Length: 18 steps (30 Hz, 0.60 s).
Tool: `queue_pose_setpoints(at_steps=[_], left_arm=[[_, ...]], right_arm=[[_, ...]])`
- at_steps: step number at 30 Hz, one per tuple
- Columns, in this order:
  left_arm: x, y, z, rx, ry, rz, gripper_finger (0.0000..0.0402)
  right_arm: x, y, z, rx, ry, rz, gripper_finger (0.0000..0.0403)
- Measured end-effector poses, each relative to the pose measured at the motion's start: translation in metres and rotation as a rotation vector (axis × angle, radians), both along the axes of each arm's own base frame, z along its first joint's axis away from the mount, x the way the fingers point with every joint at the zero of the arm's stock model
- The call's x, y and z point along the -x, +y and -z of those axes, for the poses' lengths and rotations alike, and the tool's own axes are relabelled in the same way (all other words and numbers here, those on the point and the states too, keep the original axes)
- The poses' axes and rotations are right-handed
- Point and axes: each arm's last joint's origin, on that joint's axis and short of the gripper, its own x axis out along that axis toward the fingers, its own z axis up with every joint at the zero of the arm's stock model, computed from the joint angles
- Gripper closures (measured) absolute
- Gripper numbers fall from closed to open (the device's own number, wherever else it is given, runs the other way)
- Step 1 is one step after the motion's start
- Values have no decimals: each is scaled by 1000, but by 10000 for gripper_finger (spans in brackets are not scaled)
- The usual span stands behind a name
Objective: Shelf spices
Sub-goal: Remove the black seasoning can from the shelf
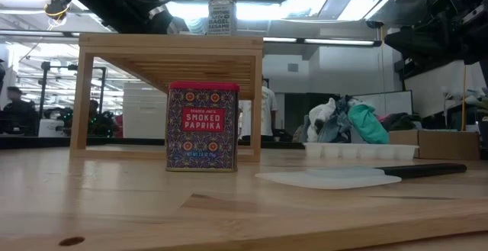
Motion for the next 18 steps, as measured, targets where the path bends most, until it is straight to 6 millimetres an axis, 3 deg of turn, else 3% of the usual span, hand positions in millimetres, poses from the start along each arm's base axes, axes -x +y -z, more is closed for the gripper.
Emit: queue_pose_setpoints(at_steps=[18], left_arm=[[-2, -2, 0, 96, -98, 39, 178]], right_arm=[[0, 0, 0, 1, -1, 0, 386]])
